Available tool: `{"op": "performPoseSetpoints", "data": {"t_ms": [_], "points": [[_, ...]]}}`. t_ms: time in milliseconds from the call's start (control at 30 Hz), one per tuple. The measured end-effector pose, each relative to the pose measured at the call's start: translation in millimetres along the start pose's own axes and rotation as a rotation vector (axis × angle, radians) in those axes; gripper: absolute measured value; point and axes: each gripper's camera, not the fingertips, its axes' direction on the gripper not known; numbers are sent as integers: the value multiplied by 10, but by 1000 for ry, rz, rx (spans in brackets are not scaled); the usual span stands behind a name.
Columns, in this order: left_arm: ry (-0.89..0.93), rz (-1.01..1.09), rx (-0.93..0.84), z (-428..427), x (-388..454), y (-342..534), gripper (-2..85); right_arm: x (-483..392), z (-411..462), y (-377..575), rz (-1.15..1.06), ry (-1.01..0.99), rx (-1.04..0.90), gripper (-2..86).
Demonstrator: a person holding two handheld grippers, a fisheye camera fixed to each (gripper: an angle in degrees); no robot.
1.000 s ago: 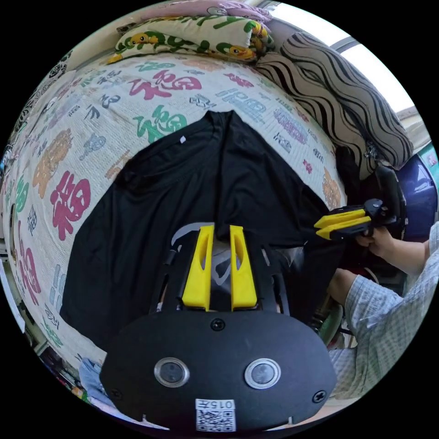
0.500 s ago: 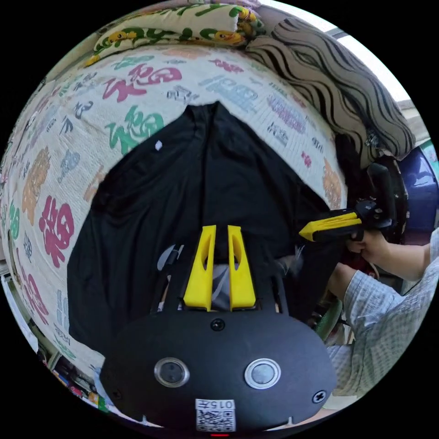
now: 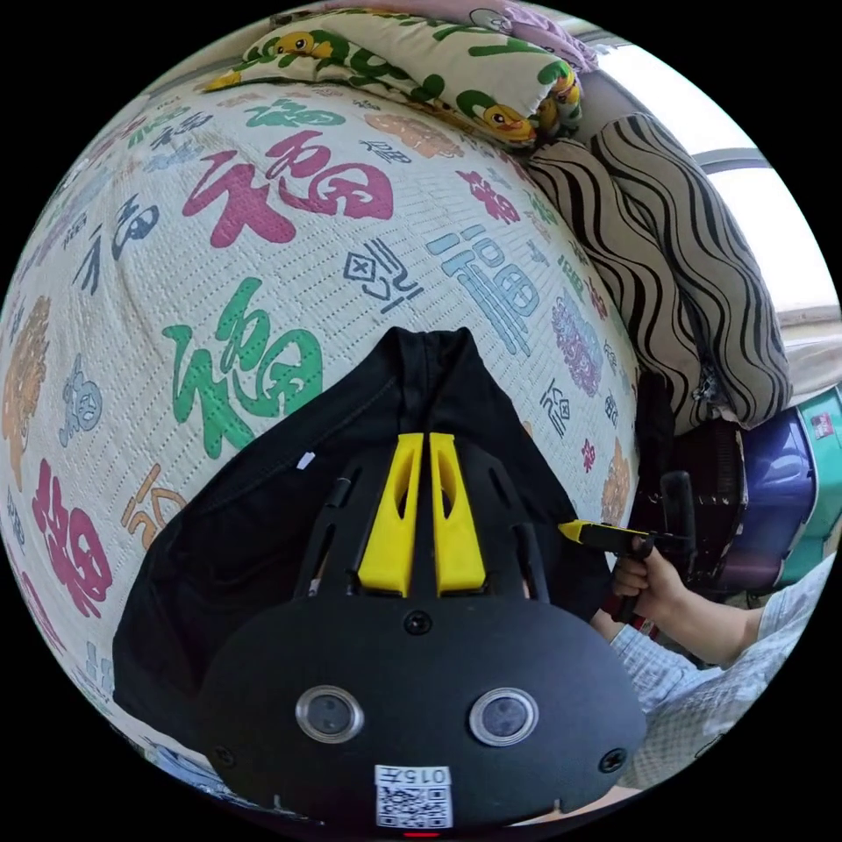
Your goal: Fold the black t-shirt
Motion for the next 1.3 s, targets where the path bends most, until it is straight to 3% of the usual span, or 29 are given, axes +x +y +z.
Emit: {"op": "performPoseSetpoints", "data": {"t_ms": [267,400,533,700,867,967,1067,1233,1300], "points": [[-89,33,-2,-438,67,440,29,-240,200,58,-38,73,-24,23],[-201,114,108,-957,278,809,45,-495,144,157,-131,130,11,30],[-90,216,51,-1084,530,946,45,-813,424,63,-217,172,19,13],[-195,164,-61,-1032,470,1260,33,-1040,986,-31,-233,333,-98,-3],[-79,96,84,-1671,414,1895,48,-1416,1137,29,-286,364,-124,-3],[-44,-29,265,-2324,262,2789,55,-1941,1279,149,-445,378,-174,3],[-174,-278,348,-2905,-94,3943,65,-2707,1704,331,-687,399,-266,19],[-300,-799,460,-3671,-826,5929,80,-4126,3164,842,-1035,371,-494,58],[-292,-890,498,-3831,-998,6351,82,-4528,3714,1062,-1113,376,-547,62]]}}
